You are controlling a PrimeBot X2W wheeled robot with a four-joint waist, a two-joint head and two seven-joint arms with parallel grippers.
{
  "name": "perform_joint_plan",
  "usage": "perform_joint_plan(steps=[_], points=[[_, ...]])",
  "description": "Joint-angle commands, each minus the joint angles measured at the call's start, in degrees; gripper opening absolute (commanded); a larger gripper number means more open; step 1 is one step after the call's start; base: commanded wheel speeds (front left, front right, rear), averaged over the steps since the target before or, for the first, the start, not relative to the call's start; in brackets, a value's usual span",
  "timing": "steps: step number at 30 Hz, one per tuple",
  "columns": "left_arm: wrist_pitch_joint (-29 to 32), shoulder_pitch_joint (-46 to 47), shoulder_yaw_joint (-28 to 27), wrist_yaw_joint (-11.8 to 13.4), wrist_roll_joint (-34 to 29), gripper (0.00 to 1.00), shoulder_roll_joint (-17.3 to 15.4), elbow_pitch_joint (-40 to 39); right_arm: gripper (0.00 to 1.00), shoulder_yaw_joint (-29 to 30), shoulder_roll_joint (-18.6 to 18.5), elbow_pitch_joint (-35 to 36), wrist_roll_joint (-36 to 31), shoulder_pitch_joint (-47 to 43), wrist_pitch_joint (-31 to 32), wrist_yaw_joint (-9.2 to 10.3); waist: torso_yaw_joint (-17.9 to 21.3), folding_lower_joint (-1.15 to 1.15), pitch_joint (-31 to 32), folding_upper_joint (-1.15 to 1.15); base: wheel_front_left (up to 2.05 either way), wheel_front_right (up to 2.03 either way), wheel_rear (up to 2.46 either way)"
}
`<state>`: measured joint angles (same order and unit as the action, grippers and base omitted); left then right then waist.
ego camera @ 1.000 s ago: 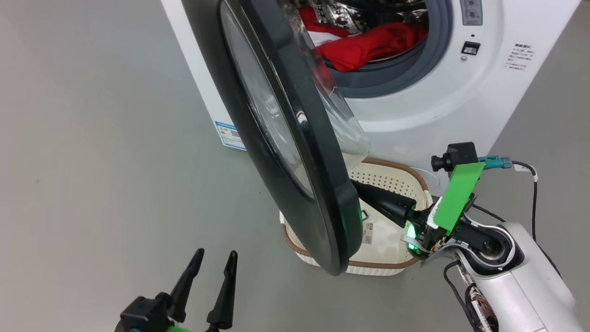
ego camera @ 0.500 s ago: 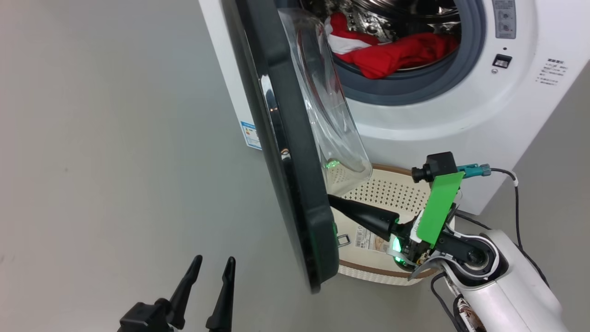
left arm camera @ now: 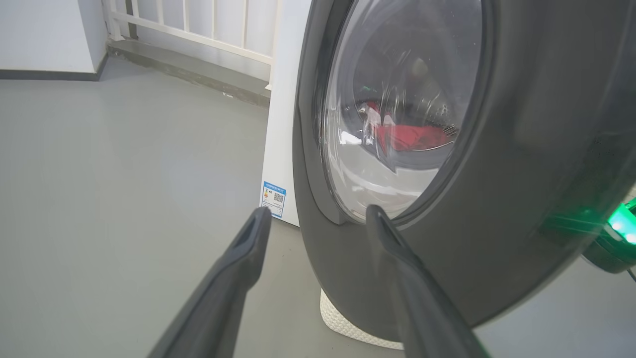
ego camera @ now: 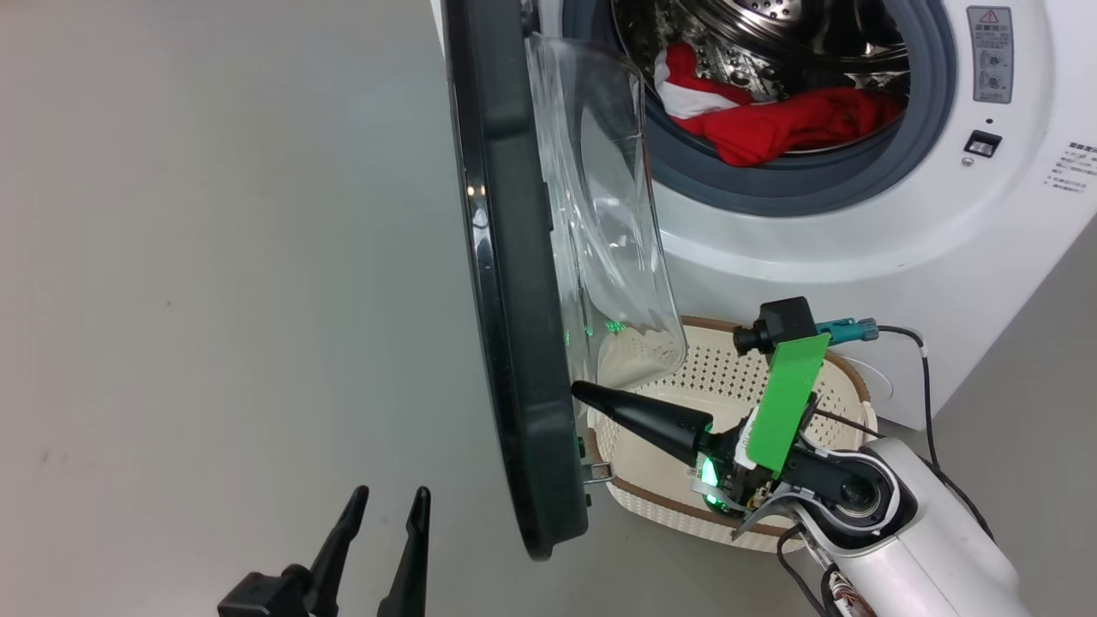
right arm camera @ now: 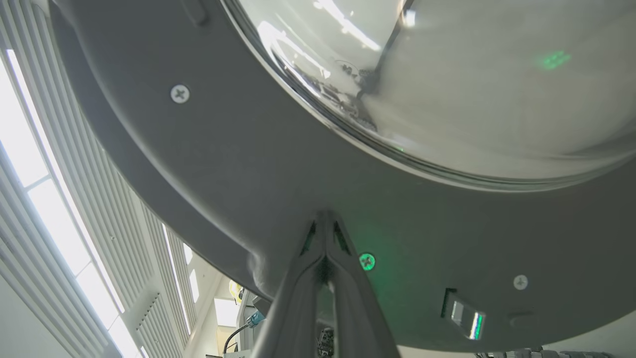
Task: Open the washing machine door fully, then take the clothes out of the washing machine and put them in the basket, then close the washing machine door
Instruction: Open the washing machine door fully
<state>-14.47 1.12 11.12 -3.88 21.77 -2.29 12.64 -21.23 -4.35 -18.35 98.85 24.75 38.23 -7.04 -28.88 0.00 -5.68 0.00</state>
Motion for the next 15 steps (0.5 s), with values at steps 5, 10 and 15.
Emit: perform_joint_plan(steps=[5, 10, 15], points=[[-0.53, 0.48, -2.22, 0.77, 0.05, 1.0, -0.59, -1.67, 0.0, -2.47, 1.46, 2.23, 0.94, 0.16, -0.76, -0.45, -0.95, 0.0, 0.4, 0.0, 0.0, 0.0, 0.0], [-0.53, 0.36, -2.52, 1.13, 0.24, 1.0, -0.59, -2.1, 0.0, -3.84, 1.46, 2.34, 1.72, 0.77, -1.56, -0.45, -1.11, 0.0, 0.16, 0.0, 0.0, 0.0, 0.0], [-0.53, 0.34, -2.78, 1.41, 0.45, 1.0, -0.59, -2.49, 0.0, -4.76, 1.46, 2.55, 2.39, 1.17, -2.53, -0.45, -1.19, 0.0, -0.01, 0.0, 0.0, 0.0, 0.0]])
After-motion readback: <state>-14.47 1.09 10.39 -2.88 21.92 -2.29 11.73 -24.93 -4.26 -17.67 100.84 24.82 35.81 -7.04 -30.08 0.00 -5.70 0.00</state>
